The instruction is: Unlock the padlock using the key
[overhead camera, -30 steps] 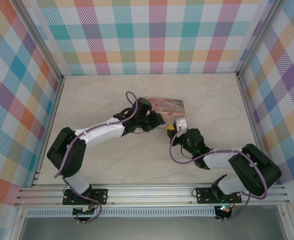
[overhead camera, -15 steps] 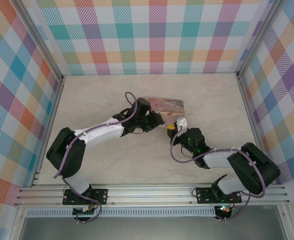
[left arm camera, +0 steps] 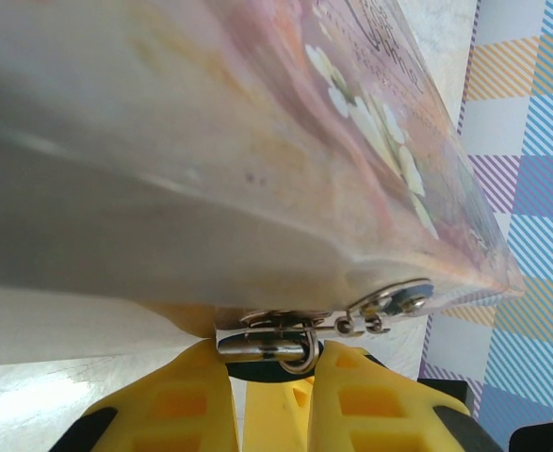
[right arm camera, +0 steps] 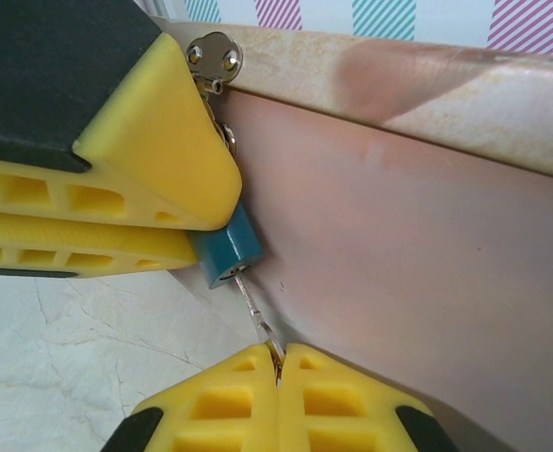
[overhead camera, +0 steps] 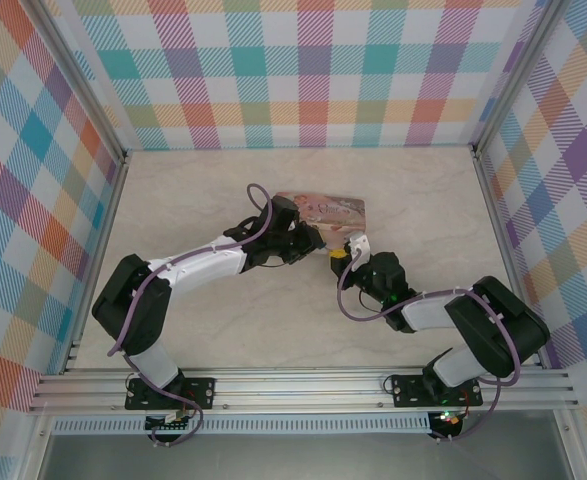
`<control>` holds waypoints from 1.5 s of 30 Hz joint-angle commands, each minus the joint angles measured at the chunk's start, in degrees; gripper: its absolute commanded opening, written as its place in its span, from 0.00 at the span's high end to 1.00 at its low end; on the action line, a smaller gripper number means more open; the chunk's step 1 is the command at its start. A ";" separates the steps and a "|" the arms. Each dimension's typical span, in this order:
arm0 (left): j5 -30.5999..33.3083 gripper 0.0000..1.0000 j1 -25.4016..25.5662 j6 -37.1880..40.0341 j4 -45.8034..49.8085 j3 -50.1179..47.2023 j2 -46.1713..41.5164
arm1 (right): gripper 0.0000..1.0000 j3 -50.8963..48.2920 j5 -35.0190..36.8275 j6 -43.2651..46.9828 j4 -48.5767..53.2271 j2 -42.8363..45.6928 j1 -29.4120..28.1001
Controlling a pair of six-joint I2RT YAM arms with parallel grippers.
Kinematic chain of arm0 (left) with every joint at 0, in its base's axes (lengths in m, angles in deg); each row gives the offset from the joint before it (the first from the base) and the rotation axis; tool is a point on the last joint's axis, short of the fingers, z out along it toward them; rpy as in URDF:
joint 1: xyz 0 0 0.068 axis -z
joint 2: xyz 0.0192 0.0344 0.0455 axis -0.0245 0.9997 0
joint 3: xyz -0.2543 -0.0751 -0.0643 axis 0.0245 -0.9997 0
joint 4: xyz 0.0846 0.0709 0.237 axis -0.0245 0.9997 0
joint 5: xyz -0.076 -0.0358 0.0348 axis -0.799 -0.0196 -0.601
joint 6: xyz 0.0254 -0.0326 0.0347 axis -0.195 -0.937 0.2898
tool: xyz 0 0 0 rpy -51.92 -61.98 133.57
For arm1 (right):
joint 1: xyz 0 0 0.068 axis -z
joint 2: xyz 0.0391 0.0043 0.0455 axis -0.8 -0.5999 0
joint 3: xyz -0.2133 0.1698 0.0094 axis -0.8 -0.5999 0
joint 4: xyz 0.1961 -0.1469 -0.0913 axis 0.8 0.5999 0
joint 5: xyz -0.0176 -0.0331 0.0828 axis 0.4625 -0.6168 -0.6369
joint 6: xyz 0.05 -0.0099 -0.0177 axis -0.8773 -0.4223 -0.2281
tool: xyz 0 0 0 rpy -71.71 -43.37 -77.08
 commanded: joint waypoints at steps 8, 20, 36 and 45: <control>-4.48 0.92 -0.02 1.36 -1.43 -0.63 -2.64 | 0.99 0.88 -7.02 -1.67 -3.22 1.39 1.81; -6.22 0.92 -0.97 1.89 -1.19 -0.55 -2.75 | 0.99 0.36 -11.53 -2.54 -4.05 -0.22 3.75; -8.74 0.92 -1.35 2.74 -0.60 0.40 -2.60 | 0.99 2.85 -15.05 -2.52 -4.67 -4.06 4.42; -9.44 0.92 -1.45 3.44 -0.06 0.51 -2.15 | 0.99 3.86 -18.00 -2.83 -3.84 -2.75 6.45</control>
